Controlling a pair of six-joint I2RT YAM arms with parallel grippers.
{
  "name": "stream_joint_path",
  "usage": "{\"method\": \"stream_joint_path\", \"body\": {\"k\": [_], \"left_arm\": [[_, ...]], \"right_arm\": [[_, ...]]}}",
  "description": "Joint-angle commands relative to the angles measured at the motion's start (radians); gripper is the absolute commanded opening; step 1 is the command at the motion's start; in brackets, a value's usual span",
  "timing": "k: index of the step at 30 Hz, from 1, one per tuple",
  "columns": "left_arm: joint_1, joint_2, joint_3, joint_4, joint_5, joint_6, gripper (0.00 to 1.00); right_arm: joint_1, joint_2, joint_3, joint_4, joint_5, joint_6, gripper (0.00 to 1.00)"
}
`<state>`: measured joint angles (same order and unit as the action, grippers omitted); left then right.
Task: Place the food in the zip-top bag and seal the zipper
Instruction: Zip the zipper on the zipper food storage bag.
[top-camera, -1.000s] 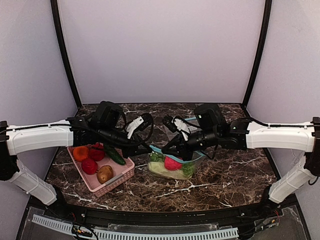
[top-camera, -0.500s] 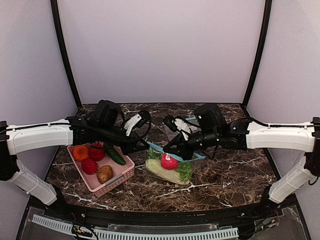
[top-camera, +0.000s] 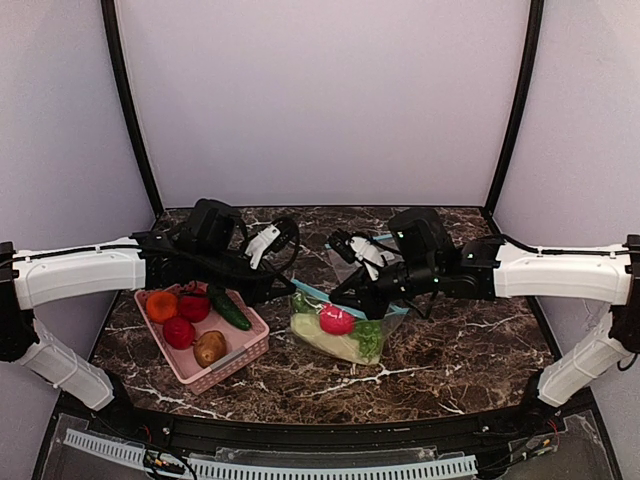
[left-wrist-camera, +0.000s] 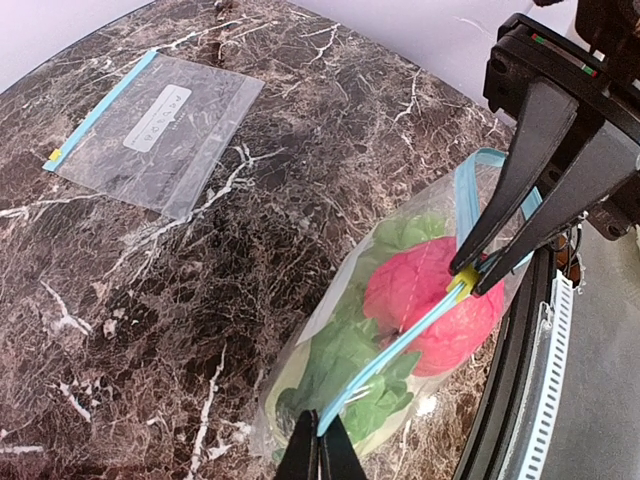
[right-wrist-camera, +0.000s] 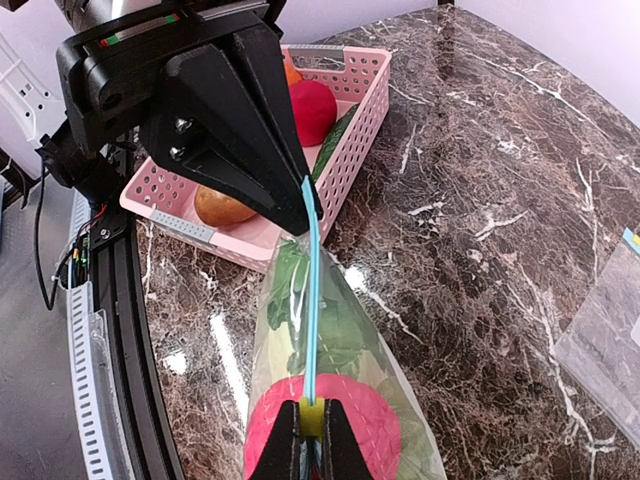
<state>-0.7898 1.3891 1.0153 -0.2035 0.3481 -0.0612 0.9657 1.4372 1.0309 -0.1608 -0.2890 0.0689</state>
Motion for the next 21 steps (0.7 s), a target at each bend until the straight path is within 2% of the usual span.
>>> {"method": "stream_joint_path", "body": {"k": [1,6,18,21], "left_arm": [[0.042,-0.009,0.011,-0.050,-0.095,-0.013,0.01],[0.043,-0.020,-0.002,-0.012,0.024,-0.007,0.01],[0.042,-0.001,0.008,-0.046,-0.064,-0.007,0.01],[0.043,-0.005,0.008,-0.040,-0.015,-0.001,0.01]], "right_arm": [[-0.007,-0.041,-0.015,-0.067,0.019,0.023,0.00],[-0.008,-0.041,-0.013,-0.069,0.000,0.033,0.00],[-0.008,-0.047,-0.024,-0.086,0.019,0.037,0.00],[-0.008,-0.048,-0.027,-0.081,0.003,0.042,0.00]]}}
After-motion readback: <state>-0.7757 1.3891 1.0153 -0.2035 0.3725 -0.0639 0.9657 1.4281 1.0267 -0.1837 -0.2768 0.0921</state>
